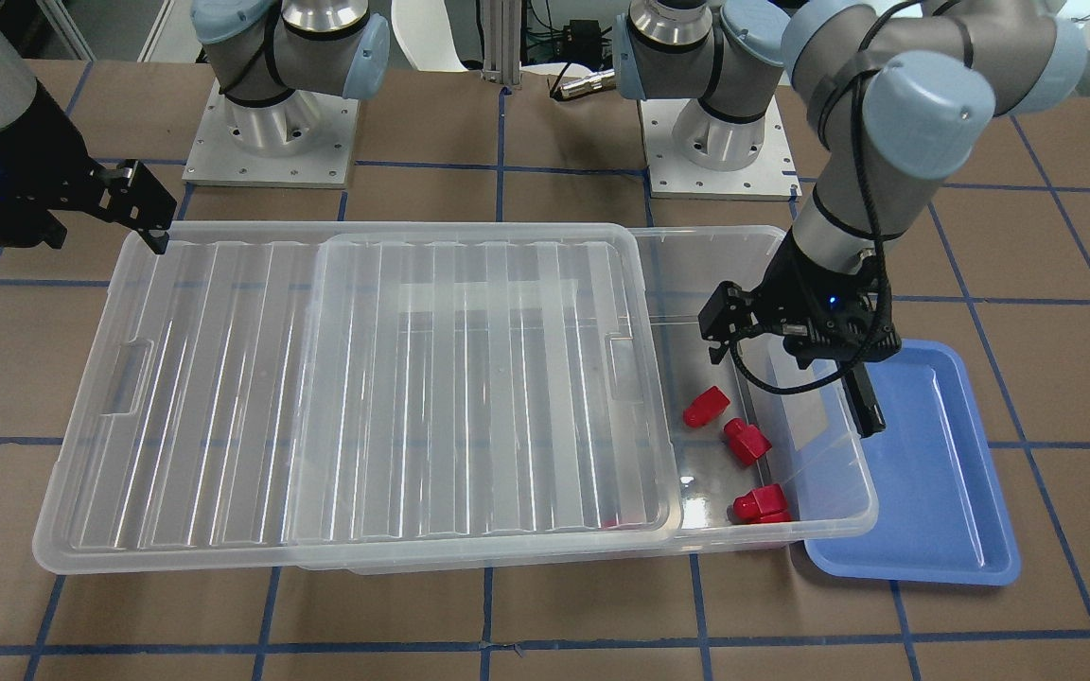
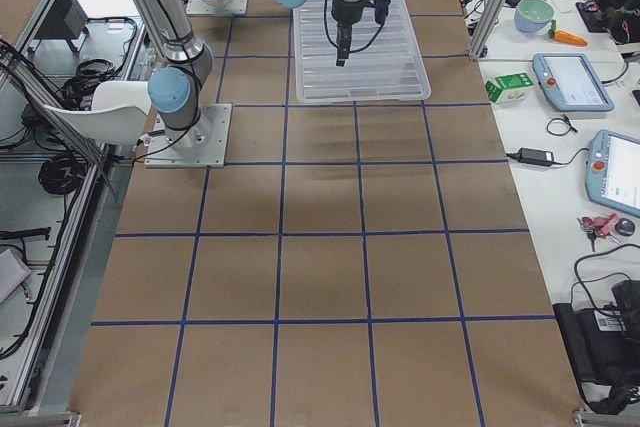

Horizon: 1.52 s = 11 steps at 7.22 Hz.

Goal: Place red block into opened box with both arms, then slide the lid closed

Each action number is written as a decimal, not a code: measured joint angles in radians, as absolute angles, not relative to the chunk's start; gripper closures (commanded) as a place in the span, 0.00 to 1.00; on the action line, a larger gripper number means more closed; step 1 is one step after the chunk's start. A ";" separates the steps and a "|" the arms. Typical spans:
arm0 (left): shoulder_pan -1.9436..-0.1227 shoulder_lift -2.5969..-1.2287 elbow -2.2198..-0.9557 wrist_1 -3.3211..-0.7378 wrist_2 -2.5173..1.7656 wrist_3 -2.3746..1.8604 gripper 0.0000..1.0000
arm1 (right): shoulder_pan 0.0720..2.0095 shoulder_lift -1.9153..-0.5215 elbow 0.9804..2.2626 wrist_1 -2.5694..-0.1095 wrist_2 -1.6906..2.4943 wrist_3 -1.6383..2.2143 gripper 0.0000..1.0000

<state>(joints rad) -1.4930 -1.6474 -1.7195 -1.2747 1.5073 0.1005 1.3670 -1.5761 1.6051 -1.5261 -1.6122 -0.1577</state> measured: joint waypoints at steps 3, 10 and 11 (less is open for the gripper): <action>-1.515 -1.544 -1.442 -1.711 1.514 0.101 0.00 | 1.336 -1.523 1.603 -1.566 -1.687 -0.195 0.00; -1.529 -1.518 -1.408 -1.767 1.563 0.164 0.00 | 1.214 -1.352 1.611 -1.763 -1.680 -0.455 0.00; -1.520 -1.520 -1.412 -1.765 1.562 0.201 0.00 | 1.214 -1.344 1.629 -1.768 -1.680 -0.459 0.00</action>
